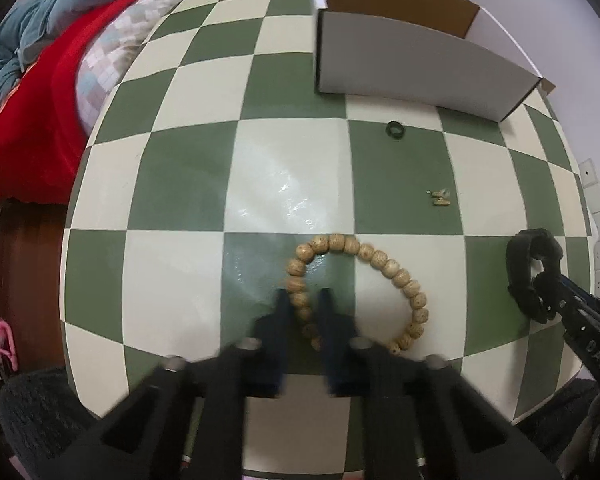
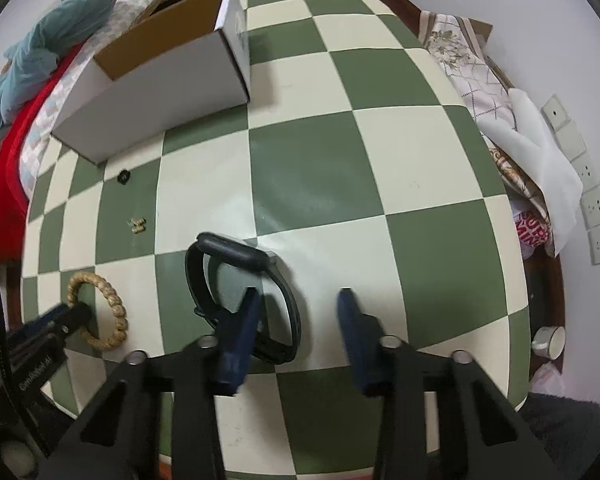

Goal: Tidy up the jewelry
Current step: 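Grasp the wooden bead bracelet with the left tool while the right tool grasps the black watch band, then carry the bead bracelet with the left tool while the right tool carries the watch band to the box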

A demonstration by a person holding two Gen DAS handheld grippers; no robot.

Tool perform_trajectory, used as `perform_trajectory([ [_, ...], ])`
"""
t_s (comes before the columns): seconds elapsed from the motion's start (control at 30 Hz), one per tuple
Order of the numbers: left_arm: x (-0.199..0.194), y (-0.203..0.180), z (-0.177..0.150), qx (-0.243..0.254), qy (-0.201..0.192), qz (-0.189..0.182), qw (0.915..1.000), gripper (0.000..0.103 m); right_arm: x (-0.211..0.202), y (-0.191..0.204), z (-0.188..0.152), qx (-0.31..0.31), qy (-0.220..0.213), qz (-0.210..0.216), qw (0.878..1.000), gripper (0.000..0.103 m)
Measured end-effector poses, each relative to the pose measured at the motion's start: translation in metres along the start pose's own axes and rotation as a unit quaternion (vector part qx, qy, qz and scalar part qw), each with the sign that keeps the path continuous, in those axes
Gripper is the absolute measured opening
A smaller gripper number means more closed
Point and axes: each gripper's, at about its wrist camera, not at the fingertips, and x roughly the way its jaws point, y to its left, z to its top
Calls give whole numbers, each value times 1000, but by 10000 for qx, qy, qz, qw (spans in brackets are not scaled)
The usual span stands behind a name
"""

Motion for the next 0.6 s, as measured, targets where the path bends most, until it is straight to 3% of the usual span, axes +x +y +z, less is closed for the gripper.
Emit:
perform_trajectory([
  [0.1, -1, 0, -2, -17, -71, 50, 10000, 7, 1, 7, -2, -179, -82, -146, 9997, 22],
  [0.17, -2, -1, -4, -32, -109, 75, 9999, 7, 1, 11, -3, -279, -106, -175, 9994, 8],
  [0.23, -2, -1, -5, -12, -124, 90, 9999, 7, 1, 14, -4, -323, -119, -173, 9993, 4],
  [0.4, -10, -1, -7, 18, -273, 59, 9996, 6, -5, 13, -7, -268, -237, -61, 9993, 4],
  [0.6, -48, -7, -8, 80, -695, -88, 9975, 6, -29, 11, -4, -122, -494, 221, 9985, 3],
])
